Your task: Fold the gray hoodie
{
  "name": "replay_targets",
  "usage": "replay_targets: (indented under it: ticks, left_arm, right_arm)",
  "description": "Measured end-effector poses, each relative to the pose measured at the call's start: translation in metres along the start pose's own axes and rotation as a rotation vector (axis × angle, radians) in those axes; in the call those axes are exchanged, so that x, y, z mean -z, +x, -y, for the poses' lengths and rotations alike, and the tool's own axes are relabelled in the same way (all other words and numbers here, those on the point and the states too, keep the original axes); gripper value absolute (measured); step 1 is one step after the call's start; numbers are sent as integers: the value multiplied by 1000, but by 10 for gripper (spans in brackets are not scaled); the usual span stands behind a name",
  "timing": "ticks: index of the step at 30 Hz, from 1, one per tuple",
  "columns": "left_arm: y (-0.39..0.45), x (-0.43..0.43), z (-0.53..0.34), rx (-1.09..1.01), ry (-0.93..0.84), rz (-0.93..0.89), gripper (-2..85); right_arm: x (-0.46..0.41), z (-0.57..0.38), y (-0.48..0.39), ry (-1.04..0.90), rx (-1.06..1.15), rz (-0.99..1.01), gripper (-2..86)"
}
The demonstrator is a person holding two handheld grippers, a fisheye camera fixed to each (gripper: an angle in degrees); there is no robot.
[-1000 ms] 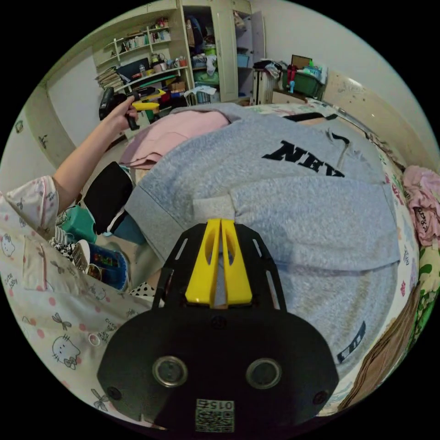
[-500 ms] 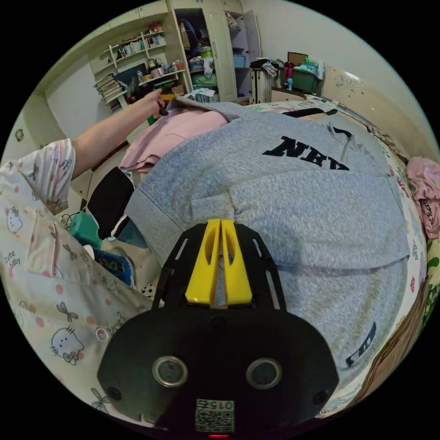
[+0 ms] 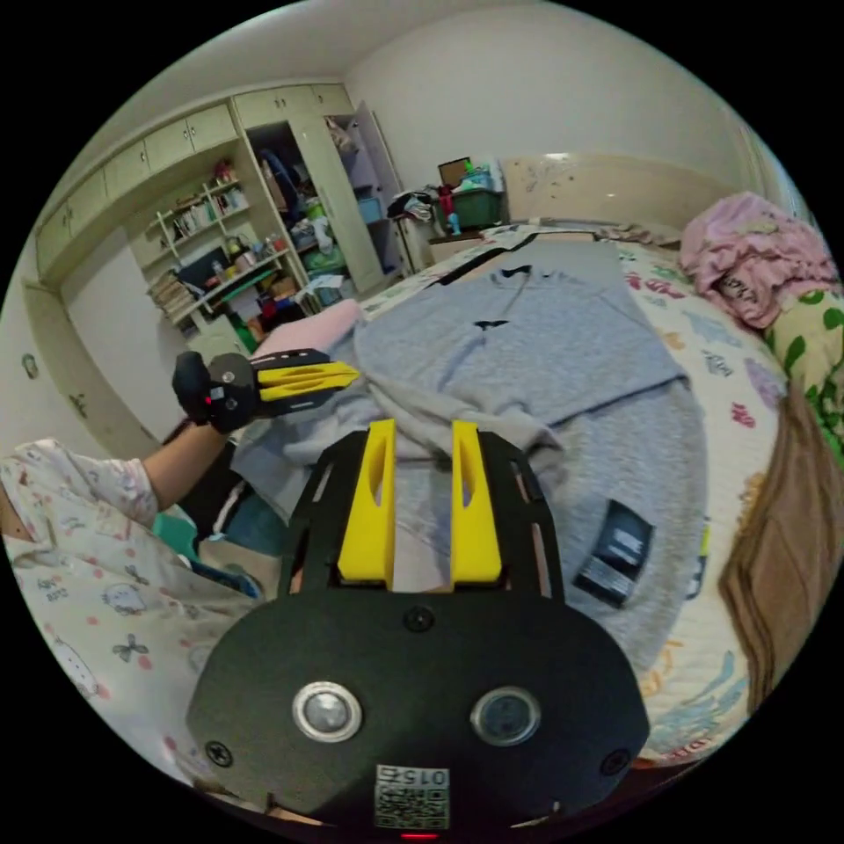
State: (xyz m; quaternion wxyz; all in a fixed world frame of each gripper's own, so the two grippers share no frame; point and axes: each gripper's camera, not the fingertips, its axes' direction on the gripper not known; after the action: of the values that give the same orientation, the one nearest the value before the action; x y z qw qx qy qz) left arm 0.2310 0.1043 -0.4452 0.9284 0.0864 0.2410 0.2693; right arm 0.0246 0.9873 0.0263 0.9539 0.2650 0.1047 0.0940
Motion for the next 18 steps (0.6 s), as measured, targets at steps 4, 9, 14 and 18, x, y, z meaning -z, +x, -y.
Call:
replay_targets:
  ticks: [4,9,14,18]
  left_arm:
    - [-25,1,0,73,-35,-47,3]
    - [-75,8,-20,222,-83,-54,27]
    - [-166,-5,-63,453,-156,-41,60]
    - [-233,-20,-81,629,-159,-104,72]
  right_arm:
    - [-17,26,-17,-56,144,-124,144]
    - [-39,54,-30,-152,176,-217,152]
    - [-32,66,-25,-171,122,-124,38]
    - [-16,78,-24,-170,100,74,23]
